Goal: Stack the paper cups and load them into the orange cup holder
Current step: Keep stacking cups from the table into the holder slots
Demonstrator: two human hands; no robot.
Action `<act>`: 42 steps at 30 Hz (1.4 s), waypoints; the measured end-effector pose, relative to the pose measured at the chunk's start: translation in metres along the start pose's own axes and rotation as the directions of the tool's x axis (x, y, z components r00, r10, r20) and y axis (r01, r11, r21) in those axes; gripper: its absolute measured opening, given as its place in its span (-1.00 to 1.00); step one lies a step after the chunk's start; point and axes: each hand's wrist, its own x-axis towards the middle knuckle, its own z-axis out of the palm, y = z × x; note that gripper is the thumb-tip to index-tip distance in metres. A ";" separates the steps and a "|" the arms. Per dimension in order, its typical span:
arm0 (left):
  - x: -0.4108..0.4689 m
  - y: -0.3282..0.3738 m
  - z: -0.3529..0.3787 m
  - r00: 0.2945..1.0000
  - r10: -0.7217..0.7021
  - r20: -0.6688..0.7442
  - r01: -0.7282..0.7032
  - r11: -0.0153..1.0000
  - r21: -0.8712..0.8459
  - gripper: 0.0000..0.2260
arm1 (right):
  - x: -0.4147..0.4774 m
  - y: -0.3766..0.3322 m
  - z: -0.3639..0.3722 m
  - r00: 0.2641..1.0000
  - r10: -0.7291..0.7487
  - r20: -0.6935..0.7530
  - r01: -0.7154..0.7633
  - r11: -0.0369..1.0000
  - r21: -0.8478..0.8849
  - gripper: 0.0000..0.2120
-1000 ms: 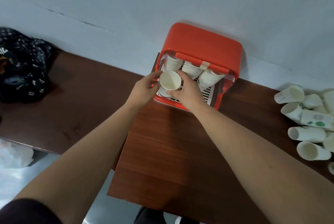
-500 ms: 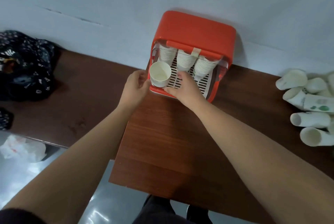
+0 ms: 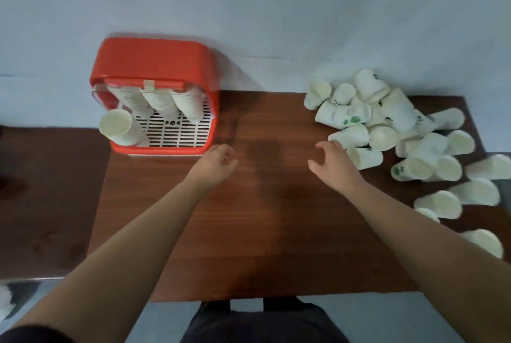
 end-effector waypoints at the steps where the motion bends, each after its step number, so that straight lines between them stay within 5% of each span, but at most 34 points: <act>1: 0.012 0.024 0.012 0.999 0.033 0.009 -0.033 0.999 0.013 -0.77 | 0.001 0.019 -0.011 0.999 0.011 -0.033 -0.011 1.000 0.000 -0.50; 8: 0.084 0.162 0.099 0.981 0.171 0.097 -0.178 0.982 0.068 -0.69 | 0.013 0.136 -0.056 0.996 0.047 -0.073 -0.052 0.996 -0.069 -0.42; 15: 0.146 0.221 0.157 0.989 0.141 0.047 -0.143 0.988 0.065 -0.41 | 0.042 0.182 -0.029 0.985 -0.169 0.048 0.175 0.952 -0.251 -0.46; 18: 0.168 0.232 0.165 0.971 0.228 -0.069 -0.216 0.966 0.143 -0.35 | 0.054 0.192 -0.016 0.973 -0.228 0.037 0.229 0.928 -0.293 -0.53; 24: 0.196 0.236 0.179 0.924 0.382 0.018 -0.368 0.876 0.312 -0.34 | 0.063 0.200 -0.006 0.947 -0.319 0.019 0.301 0.869 -0.393 -0.51; 29: 0.198 0.238 0.190 0.919 0.395 -0.015 -0.371 0.873 0.316 -0.49 | 0.064 0.201 -0.007 0.948 -0.317 0.028 0.306 0.886 -0.347 -0.47; 35: 0.208 0.234 0.194 0.910 0.404 0.091 -0.411 0.854 0.319 -0.34 | 0.064 0.200 -0.009 0.962 -0.271 0.024 0.267 0.922 -0.280 -0.40; 42: 0.215 0.235 0.194 0.918 0.366 0.155 -0.397 0.865 0.307 -0.45 | 0.060 0.197 -0.003 0.969 -0.238 0.061 0.246 0.951 -0.187 -0.40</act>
